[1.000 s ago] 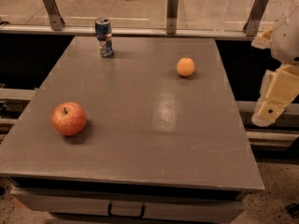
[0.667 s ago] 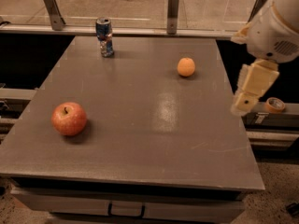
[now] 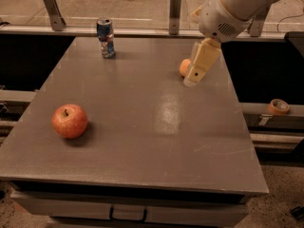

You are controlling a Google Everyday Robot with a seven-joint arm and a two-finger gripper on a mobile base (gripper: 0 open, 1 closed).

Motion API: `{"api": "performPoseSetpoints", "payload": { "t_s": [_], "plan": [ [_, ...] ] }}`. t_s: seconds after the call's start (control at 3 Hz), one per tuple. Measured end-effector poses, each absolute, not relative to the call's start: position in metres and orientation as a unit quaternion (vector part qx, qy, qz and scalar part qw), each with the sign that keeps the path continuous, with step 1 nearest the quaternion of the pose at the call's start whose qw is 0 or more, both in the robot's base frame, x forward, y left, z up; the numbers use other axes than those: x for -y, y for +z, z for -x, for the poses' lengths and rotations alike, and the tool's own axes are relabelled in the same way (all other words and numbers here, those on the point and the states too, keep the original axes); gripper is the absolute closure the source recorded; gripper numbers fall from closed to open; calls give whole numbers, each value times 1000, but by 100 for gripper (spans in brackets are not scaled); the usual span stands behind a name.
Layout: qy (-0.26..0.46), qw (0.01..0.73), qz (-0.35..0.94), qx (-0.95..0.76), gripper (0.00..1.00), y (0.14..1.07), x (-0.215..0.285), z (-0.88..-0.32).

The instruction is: Move redbull can near orange

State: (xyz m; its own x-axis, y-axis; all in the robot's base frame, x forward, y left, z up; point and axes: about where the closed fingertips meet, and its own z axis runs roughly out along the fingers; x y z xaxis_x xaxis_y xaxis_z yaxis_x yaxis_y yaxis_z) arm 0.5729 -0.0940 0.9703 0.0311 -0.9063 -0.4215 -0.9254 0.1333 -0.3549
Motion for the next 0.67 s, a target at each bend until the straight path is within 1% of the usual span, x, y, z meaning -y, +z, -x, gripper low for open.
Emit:
{"api": "performPoseSetpoints", "payload": {
  "t_s": [0.33,0.67],
  "plan": [
    [17,287,658,-696,0,970,94,-573],
    [28,298,646,-702,0,964,80,-585]
  ]
}}
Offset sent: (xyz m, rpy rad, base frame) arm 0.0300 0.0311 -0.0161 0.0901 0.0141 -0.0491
